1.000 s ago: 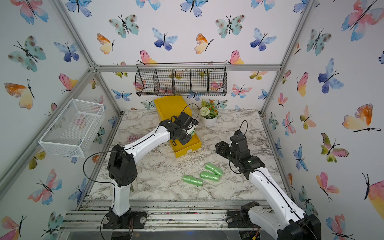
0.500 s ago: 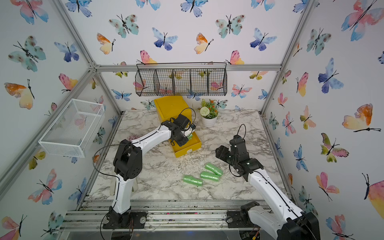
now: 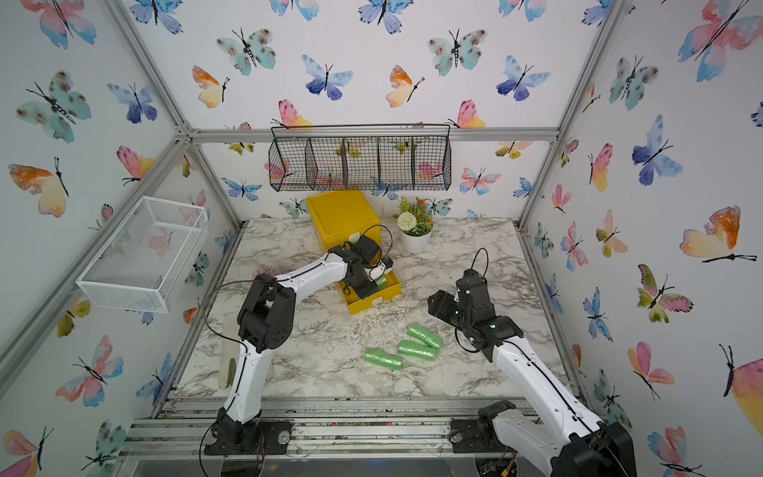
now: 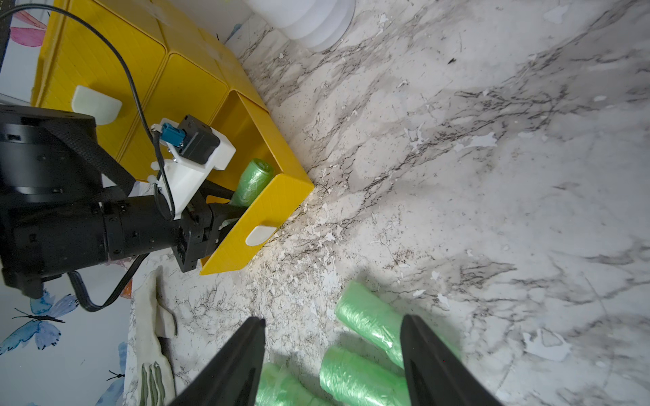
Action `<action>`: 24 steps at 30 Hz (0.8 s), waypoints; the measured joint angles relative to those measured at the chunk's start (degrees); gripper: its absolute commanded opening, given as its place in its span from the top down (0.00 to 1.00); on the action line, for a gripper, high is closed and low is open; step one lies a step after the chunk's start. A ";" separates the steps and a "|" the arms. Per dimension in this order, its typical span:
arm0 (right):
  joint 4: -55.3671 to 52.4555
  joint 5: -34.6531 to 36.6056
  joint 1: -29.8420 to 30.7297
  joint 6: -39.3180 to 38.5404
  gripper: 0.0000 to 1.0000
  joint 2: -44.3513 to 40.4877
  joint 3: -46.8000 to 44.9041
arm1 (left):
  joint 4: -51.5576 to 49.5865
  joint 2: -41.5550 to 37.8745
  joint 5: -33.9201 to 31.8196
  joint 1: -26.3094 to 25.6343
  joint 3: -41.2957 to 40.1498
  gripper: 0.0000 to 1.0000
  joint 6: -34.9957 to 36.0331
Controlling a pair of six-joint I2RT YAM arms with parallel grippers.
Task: Sort the rolls of trash bags by color and place them into the drawer
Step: Place the roll of trash bags in the drawer.
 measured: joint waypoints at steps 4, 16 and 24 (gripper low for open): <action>0.00 0.00 0.00 0.02 0.33 0.00 -0.57 | 0.00 1.18 0.24 0.24 1.44 0.67 0.20; 0.22 -0.02 0.00 0.37 0.32 -0.11 -0.61 | -0.13 1.79 0.17 0.37 3.13 0.57 0.22; 0.37 -0.26 0.00 0.70 0.33 -0.44 -1.01 | -0.26 0.31 0.13 0.37 3.13 0.57 0.02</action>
